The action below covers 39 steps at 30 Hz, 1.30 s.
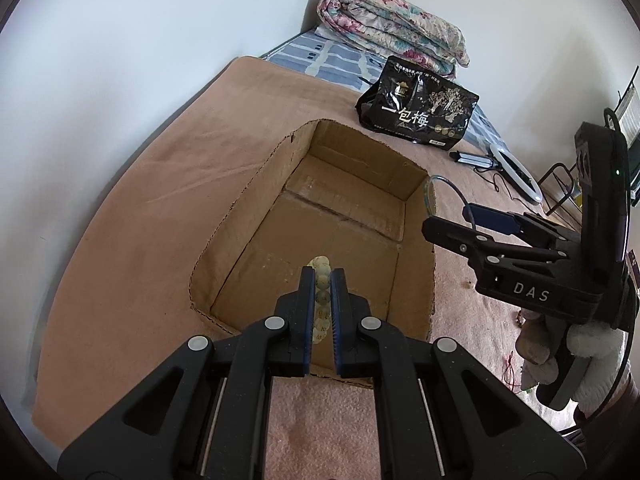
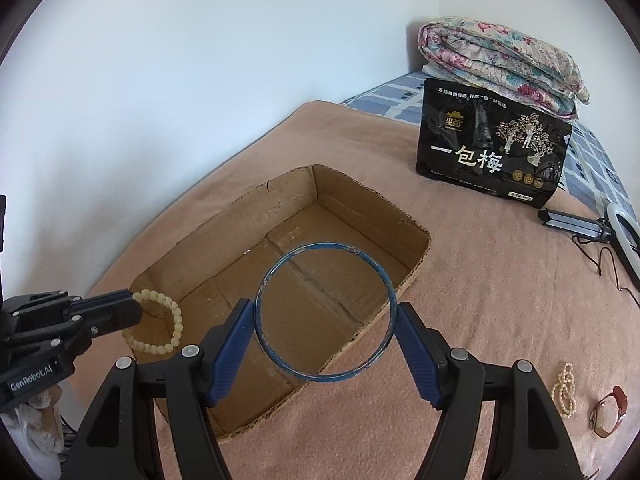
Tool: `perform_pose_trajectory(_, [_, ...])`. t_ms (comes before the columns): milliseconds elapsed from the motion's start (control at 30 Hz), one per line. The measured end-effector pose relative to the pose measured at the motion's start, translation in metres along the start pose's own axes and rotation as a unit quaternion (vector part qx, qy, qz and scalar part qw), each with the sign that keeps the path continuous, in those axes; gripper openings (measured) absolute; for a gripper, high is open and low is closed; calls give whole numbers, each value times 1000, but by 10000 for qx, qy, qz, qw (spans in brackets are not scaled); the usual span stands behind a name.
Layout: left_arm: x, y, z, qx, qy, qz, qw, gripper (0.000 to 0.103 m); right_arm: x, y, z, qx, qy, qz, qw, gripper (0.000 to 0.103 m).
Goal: Organize jewelry
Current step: 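Open both tools over the cardboard box, dropping the bracelet and bangle inside, then move the left tool to the green jade pendant while the right tool approaches the prayer beads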
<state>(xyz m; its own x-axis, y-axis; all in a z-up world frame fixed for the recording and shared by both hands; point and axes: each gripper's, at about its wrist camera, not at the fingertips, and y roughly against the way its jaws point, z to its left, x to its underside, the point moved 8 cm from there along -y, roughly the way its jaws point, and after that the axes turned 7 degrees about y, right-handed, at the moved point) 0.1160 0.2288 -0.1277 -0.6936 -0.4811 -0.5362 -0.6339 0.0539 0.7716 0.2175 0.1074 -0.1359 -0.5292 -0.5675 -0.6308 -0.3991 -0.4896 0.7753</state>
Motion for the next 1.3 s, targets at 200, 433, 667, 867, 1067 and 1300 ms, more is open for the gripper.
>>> perform_pose_trajectory(200, [4, -9, 3, -77, 31, 70, 9999, 5, -2, -18, 4, -49, 15, 134, 9999, 73])
perform_pose_trajectory(433, [0, -15, 6, -181, 49, 49, 9998, 5, -6, -25, 6, -26, 76, 178, 9998, 73])
perform_pose_trajectory(667, [0, -14, 7, -312, -46, -68, 9995, 5, -8, -26, 4, -36, 53, 187, 9998, 73])
perform_pose_trajectory(867, [0, -12, 5, -419, -149, -153, 9989, 5, -8, -27, 4, -45, 71, 200, 9998, 73])
perform_pose_trajectory(1067, [-2, -8, -1, -355, -214, -198, 9989, 5, -9, -23, 2, 4, 57, 112, 9999, 86])
perform_pose_trajectory(1300, [-3, 2, -15, -390, -442, -376, 9976, 12, -9, -7, -7, 127, 12, -12, 9999, 88])
